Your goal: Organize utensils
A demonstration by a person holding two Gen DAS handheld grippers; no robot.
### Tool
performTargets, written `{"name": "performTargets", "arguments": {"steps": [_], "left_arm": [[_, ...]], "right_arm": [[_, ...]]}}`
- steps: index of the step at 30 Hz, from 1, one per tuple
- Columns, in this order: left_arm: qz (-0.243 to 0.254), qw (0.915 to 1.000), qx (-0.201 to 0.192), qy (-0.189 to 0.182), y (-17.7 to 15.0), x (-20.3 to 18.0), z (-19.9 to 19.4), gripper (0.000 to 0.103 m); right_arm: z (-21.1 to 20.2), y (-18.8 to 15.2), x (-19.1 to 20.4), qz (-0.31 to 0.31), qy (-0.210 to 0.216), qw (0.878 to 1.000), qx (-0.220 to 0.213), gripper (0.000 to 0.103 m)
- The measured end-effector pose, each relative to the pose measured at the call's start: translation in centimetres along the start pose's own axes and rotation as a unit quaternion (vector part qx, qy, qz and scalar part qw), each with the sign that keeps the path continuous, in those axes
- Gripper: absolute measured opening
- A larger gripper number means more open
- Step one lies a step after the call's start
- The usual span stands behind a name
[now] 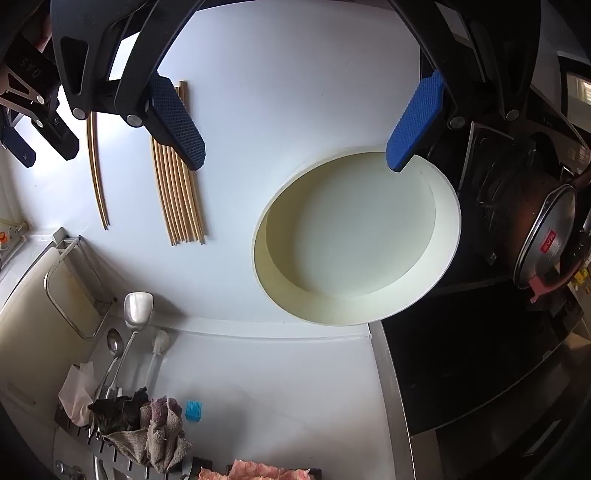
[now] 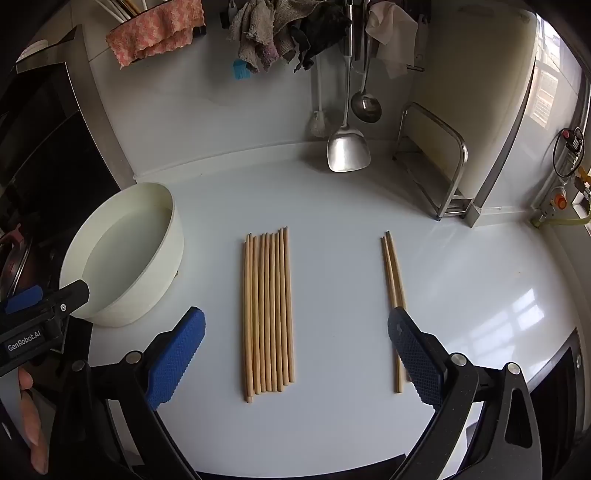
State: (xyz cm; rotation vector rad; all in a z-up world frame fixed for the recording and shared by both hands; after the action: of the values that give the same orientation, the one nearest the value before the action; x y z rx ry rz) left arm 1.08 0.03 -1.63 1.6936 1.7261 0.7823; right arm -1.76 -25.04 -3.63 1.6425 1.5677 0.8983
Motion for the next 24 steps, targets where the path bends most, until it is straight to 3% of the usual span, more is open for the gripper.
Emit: {"name": "performTargets", "arguments": {"steps": [24], "left_arm": [[0.009,0.9998,0.004,0.019,-0.5,1.5,-0.3,0.097]], "right_arm": [[-0.3,-0.3,0.8,-0.002,-0.001,1.000,-0.002,0.095]]}}
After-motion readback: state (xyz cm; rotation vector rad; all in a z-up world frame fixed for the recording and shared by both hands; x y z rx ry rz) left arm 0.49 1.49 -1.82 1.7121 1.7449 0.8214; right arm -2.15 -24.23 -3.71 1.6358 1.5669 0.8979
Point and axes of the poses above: each gripper's, at about its wrist camera, not at the fingertips, and z roughly the way its jaws point, x to its left, y to its top, the point moved 2 cm from there along z, roughly the way its jaws point, and after that the axes turned 15 degrees about -x, right-handed, at the moved point
